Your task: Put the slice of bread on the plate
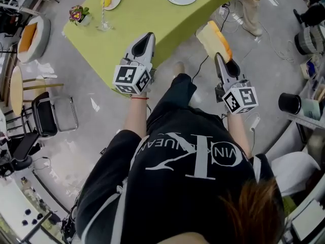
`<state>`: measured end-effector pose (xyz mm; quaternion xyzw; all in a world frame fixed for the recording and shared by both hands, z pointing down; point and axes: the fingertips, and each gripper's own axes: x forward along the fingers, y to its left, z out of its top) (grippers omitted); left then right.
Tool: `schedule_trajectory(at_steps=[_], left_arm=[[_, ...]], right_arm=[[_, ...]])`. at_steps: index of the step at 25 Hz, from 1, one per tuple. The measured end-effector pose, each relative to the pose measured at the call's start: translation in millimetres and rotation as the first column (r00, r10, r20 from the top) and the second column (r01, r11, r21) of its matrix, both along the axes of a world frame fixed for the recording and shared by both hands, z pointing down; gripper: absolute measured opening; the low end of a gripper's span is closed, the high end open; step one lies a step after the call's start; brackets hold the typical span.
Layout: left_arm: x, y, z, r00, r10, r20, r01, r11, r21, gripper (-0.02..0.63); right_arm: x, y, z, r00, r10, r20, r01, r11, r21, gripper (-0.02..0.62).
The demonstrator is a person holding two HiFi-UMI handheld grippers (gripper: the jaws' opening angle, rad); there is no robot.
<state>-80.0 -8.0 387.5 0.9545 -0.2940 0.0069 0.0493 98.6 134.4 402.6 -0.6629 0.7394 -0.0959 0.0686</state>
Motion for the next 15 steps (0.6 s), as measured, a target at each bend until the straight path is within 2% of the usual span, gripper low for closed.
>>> schedule_trajectory(at_steps=[6,15], left_arm=[[24,-35,1,0.999,-0.007,-0.034,0.006,1.0,-0.014,0.011],[52,-92,14,1.0,0.008,-0.001,-0.008,1.0,-0.029,0.011]], right_arm=[[19,-39,-2,1.0,-0.025,-0.002,0.025,1.0,-0.013,0.091],[37,-109,6,0.998,-0.048,0.029,0.049,0.998,-0.038,0.092]])
